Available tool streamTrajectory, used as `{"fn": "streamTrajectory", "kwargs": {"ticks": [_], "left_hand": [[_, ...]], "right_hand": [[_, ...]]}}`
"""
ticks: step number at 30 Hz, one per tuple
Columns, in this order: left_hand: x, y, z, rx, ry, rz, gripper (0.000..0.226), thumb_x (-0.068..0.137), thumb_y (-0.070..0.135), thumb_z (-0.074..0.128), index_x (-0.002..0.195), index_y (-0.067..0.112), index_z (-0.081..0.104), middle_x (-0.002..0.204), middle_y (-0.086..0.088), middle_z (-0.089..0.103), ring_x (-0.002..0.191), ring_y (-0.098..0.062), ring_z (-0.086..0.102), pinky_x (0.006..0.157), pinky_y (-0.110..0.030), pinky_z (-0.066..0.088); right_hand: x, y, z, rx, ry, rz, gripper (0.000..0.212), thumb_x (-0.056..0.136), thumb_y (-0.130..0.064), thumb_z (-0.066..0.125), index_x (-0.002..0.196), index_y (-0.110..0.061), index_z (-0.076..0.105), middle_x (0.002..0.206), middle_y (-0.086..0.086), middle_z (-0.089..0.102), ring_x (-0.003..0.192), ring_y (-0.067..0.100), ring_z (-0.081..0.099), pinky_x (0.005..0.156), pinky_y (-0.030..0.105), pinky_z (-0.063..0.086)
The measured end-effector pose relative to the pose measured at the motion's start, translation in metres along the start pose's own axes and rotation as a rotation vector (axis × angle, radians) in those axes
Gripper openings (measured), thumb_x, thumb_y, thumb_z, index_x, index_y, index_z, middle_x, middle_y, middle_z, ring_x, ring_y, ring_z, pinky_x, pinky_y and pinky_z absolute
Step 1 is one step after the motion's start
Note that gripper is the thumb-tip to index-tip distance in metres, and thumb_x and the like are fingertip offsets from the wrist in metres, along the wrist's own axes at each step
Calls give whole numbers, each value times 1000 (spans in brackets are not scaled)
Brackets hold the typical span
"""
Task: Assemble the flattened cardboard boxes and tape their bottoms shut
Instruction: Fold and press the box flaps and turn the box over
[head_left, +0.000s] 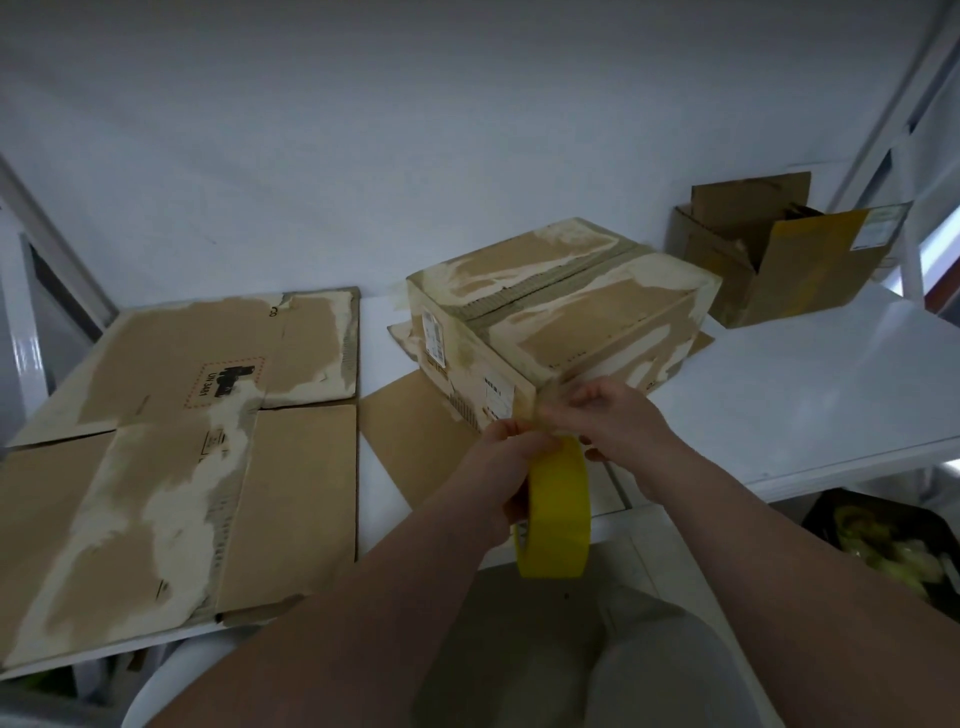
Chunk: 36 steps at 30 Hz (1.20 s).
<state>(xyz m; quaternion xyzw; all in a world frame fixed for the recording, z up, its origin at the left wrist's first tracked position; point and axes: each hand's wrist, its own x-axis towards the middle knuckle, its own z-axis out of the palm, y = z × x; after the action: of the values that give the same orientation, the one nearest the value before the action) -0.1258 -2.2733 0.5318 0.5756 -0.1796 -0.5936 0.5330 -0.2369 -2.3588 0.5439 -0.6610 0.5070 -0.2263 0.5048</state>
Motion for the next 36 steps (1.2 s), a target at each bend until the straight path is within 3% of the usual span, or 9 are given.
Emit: {"fn": "streamTrajectory", "kwargs": {"ticks": [5,14,19,23,26,29,32,34,36], "left_hand": [[1,3,-1,16,-32,-22,27,86,11,65,110,11,52,84,-8,59,68,-21,59,60,-31,52],[0,10,-8,29,-67,-66,21,87,10,64,103,14,53,78,-6,61,63,-19,62,54,-30,52],[-2,5,-13,64,-88,-132,27,85,12,66,111,12,57,80,-8,65,64,-20,65,58,-33,55],[-7,-7,-21,58,-94,-155,25,85,11,66,109,12,59,90,-11,63,80,-25,62,76,-40,54],[-13,-5,-30,101,-86,-111,18,87,13,64,104,17,57,92,-10,60,79,-24,60,69,-34,52],[-20,-1,-43,128,-67,-48,20,87,15,64,105,22,57,92,-9,60,77,-22,58,64,-31,50],[-26,1,-54,120,-35,24,20,86,13,66,99,24,58,91,-7,63,76,-22,59,63,-30,49],[-30,2,-60,102,-4,70,20,85,11,66,98,24,58,94,-7,64,78,-22,60,62,-30,48],[-34,2,-64,97,13,113,22,84,8,67,98,22,58,92,-7,65,77,-21,61,60,-29,47]], "right_hand": [[5,-6,7,-98,184,17,55,65,-56,78,96,-18,54,89,-6,53,89,16,57,80,39,55],[14,3,11,55,107,35,40,67,-46,81,85,-21,56,92,2,59,81,17,60,61,27,52],[18,13,13,42,128,57,35,69,-37,83,82,-17,57,81,2,58,65,16,56,74,38,58],[13,12,23,-22,116,49,34,70,-31,83,75,-17,52,74,-2,54,64,14,53,75,38,56],[11,14,30,-61,118,42,24,73,-17,77,74,-16,53,76,3,58,63,17,56,75,42,58],[5,14,34,144,59,54,13,82,-5,66,83,-17,60,87,10,62,70,20,61,72,40,59],[-11,12,40,352,-67,69,12,91,-22,62,99,-15,66,91,6,64,82,19,64,71,29,57],[-22,13,47,360,-161,79,22,89,-34,64,102,-16,68,94,6,68,90,21,67,80,33,58],[-31,13,55,312,-211,22,19,87,-32,67,99,-17,70,101,6,69,95,21,67,85,34,57]]}}
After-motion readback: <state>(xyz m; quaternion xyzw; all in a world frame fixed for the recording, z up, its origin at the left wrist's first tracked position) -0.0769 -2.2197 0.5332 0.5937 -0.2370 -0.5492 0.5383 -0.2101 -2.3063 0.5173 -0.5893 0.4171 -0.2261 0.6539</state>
